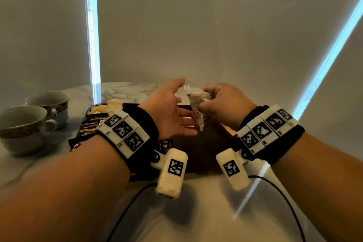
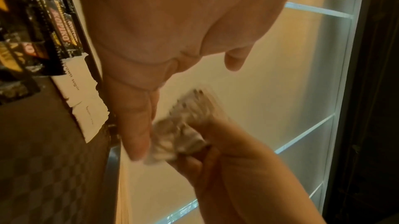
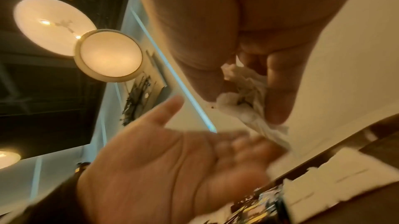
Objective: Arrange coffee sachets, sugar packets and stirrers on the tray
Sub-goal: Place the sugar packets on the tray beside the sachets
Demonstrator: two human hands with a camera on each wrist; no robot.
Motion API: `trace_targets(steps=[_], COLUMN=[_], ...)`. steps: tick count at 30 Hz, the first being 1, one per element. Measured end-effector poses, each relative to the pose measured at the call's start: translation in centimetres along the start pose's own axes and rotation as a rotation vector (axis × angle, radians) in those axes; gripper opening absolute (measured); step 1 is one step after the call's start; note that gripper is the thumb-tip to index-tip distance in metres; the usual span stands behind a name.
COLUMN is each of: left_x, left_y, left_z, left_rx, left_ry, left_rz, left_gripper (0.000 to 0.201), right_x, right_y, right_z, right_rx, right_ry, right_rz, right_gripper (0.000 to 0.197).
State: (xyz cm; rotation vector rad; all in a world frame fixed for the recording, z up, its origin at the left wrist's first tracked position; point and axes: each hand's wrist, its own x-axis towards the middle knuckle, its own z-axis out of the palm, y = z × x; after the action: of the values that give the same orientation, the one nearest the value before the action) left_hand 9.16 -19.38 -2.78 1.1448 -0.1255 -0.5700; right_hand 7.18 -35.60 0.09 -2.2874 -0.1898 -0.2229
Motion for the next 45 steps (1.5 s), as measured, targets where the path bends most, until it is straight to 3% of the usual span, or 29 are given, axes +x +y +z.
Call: trace_targets(steps=[6,11,15,20,25,27,31,33,36,40,42,45], left_x=[0.5,0.8,1.4,1.5,1.7,1.7,1.4,1.2,0.9,1.0,0.9,0.9], left_y=[0.8,1.3,1.2,0.7,0.2,0.1,0.3,0.3,0.4,0.3,0.2,-0.1], left_z=[-1.5,-2.7,-3.3,-3.3,-2.9,-2.8,-2.9,-2.8,-2.7,-2.9,-2.9,-2.6], left_rx=[0.058,0.031,0.064,0.049,0.106,0.126,0.196,0.212,0.194,0.155,0.170,0.152], left_ry=[0.146,0.096,0.076,0.063,0.062,0.043,-0.011,-0.029,-0.023,-0.054,-0.080,-0.102], left_rz=[0.145,0.163,0.182,0.154,0.088,0.059,0.002,-0.008,-0.033,-0.012,0.000,0.028], left_gripper=[0.053,0.062,0.050,0.028,0.034,0.036,0.034,0.031,0.019,0.025,0.028,0.030], right_x=[1.5,2.6,2.3,2.1,2.4,2.5,2.6,2.5,2.4,2.0,1.7,1.4], right_y=[-1.4,-1.0,0.2,1.5,3.0,3.6,3.9,3.8,3.6,3.3,3.1,2.8], right_z=[4.4,6.3,6.8,5.3,4.8,4.8,4.8,4.7,4.4,4.1,4.0,3.9], right_rx=[0.153,0.278,0.394,0.377,0.283,0.290,0.474,0.448,0.398,0.405,0.365,0.256], right_ry=[0.046,0.033,-0.063,-0.171,0.045,0.069,-0.103,-0.149,-0.143,-0.124,-0.126,-0.159], right_rz=[-0.142,-0.193,-0.245,-0.356,-0.382,-0.365,-0.358,-0.388,-0.404,-0.373,-0.381,-0.368], right_gripper=[0.030,0.035,0.033,0.040,0.028,0.023,0.029,0.024,0.021,0.021,0.031,0.065])
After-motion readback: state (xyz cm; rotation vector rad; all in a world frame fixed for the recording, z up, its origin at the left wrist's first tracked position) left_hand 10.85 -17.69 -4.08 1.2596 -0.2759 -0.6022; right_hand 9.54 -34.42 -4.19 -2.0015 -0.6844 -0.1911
